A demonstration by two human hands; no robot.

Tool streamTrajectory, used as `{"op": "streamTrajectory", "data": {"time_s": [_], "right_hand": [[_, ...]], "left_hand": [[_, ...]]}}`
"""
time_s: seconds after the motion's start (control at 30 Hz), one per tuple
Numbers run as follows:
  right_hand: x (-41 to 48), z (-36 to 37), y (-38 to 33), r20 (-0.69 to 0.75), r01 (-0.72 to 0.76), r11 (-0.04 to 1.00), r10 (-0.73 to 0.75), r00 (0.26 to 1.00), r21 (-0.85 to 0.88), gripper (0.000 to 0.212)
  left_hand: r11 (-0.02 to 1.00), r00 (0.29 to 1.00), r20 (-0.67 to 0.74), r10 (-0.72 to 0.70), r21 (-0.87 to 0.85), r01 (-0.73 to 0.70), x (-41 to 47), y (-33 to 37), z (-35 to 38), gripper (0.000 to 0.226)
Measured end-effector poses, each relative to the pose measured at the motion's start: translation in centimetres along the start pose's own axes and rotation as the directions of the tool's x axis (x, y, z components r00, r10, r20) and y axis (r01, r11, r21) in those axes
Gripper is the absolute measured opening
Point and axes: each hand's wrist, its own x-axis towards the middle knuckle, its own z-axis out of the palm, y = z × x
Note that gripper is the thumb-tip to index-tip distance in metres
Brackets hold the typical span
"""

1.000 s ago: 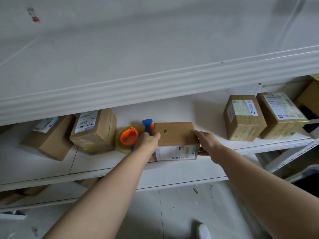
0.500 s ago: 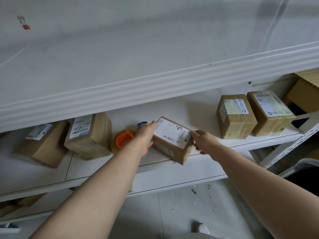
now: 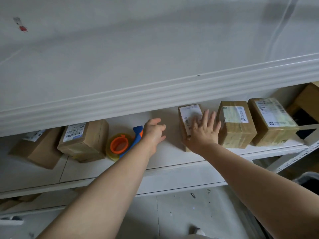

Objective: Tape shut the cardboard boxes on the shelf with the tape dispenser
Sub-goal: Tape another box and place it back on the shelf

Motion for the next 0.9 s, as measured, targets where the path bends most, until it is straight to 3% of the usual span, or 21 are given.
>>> {"op": "streamTrajectory", "data": {"time_s": [0.1,0.23,0.4,0.5,0.6,0.73,0.9], "right_hand": [[0.4,-0.9,-2.5,-0.09,0.195,0.981,-0.194,0.977,0.005,0.08],[1.0,-1.4,-6.0,-0.034,0.359,0.918,-0.358,0.933,0.169,0.067],[-0.3,-0.9,-11.6,-0.028,0.461,0.829,-0.477,0.878,0.318,0.038],[-1.2,-0.7,-15.2,0.042,0.5,0.792,-0.546,0.837,0.35,0.037],[-1.9,0.8,-18.7,0.073,0.552,0.779,-0.595,0.801,0.298,0.039],[-1.9,3.5,-21.8,0.082,0.512,0.827,-0.541,0.837,0.231,0.039],[-2.3,5.6,-22.7,0.146,0.189,0.975,-0.205,0.968,0.116,0.075]], "left_hand": [[0.993,0.993,-0.094,0.065,0.103,-0.055,0.1,0.2,-1.0,0.039],[0.981,0.963,-0.259,0.075,0.19,-0.025,-0.4,0.3,-4.9,0.031],[0.95,0.91,-0.374,0.181,0.305,-0.064,-1.7,0.2,-13.1,0.032],[0.918,0.832,-0.492,0.258,0.393,-0.052,-2.0,0.3,-18.6,0.031],[0.837,0.784,-0.547,0.296,0.543,0.063,-2.1,0.8,-23.4,0.037],[0.774,0.802,-0.517,0.301,0.624,0.112,-0.6,1.3,-26.9,0.045],[0.733,0.899,-0.356,0.257,0.677,0.058,0.9,0.8,-27.3,0.101]]}}
